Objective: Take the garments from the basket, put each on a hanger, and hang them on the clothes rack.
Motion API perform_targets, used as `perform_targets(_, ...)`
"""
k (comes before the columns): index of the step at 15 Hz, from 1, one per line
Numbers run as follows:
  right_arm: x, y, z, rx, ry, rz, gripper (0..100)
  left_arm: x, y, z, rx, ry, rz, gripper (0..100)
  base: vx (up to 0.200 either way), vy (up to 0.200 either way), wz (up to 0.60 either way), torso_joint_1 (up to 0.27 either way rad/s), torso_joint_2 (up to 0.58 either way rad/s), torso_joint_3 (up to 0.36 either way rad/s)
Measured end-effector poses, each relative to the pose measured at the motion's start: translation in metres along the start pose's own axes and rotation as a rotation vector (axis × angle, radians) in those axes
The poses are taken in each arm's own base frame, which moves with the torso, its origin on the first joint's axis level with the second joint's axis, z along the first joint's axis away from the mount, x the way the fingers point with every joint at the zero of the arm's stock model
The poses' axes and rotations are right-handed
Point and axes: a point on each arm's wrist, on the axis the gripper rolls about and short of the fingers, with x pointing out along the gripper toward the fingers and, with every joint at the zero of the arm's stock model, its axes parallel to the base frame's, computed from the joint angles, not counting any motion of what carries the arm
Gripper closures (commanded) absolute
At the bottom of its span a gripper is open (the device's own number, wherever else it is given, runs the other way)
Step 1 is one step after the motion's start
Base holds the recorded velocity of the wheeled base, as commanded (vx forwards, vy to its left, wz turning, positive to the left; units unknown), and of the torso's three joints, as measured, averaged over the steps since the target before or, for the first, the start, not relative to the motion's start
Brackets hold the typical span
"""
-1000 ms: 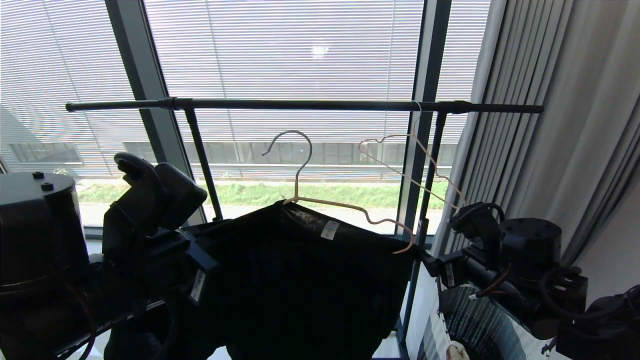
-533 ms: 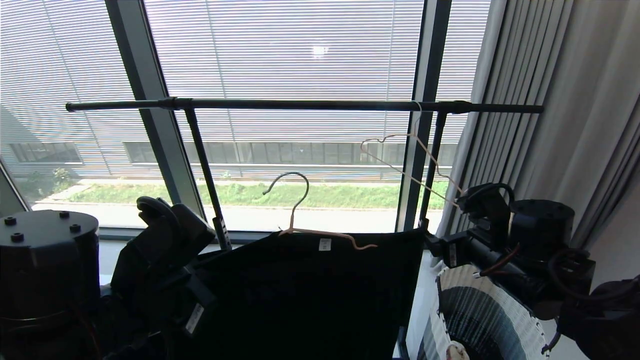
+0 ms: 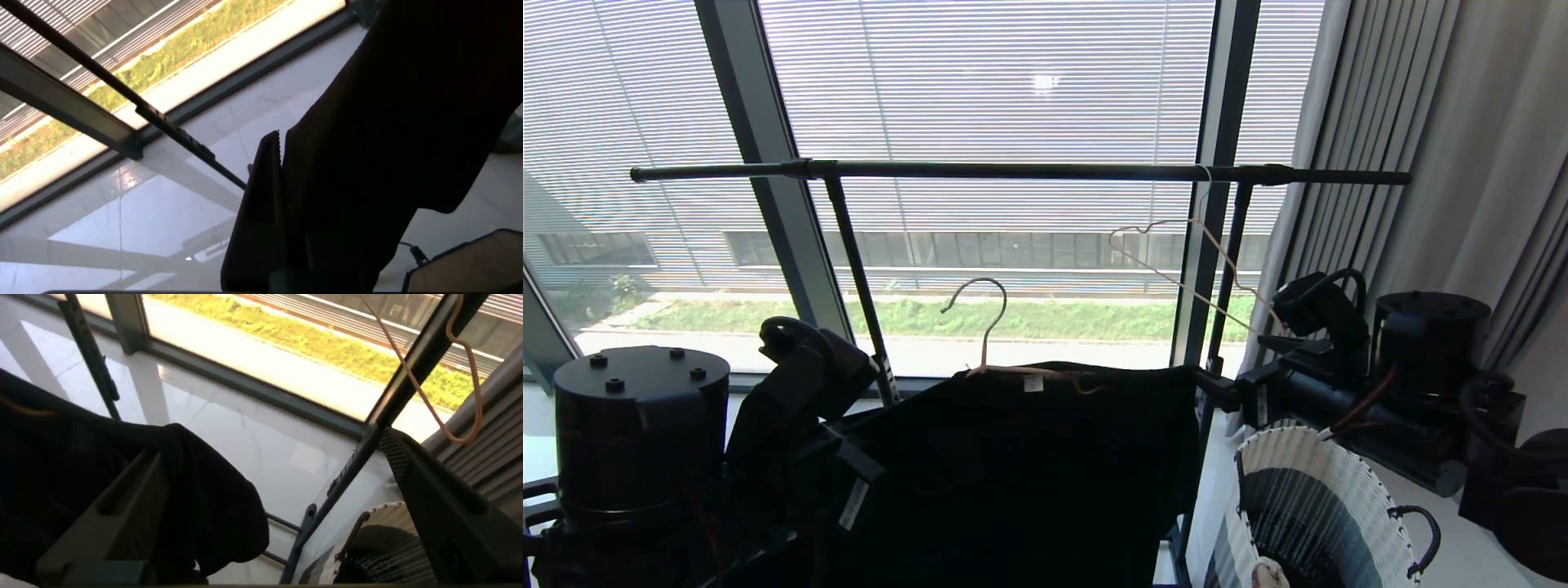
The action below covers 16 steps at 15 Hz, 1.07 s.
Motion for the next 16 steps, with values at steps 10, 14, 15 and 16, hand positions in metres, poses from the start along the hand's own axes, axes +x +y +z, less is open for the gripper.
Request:
perform_targets(10, -0.024, -0.003, 0.042, -0.087, 0.117, 0.199, 0, -0.006, -0.010, 0.023, -0.056, -0.182, -0.088, 100, 0.000, 0.000, 0.00, 0.000, 0.00, 0.000)
perform_targets(14, -0.046, 0.000, 0.073, -0.226, 0.233, 0.432, 0, -0.007, -0.016, 0.024, 0.004, -0.243, -0.244, 100, 0.000, 0.000, 0.00, 0.000, 0.00, 0.000)
perform_targets(15, -0.052, 0.002, 0.080, -0.262, 0.263, 0.493, 0, -0.007, -0.017, 0.023, 0.039, -0.248, -0.263, 100, 0.000, 0.000, 0.00, 0.000, 0.00, 0.000)
perform_targets(16, -0.058, 0.005, 0.086, -0.282, 0.296, 0.550, 0, -0.007, -0.017, 0.022, 0.067, -0.251, -0.274, 100, 0.000, 0.000, 0.00, 0.000, 0.00, 0.000)
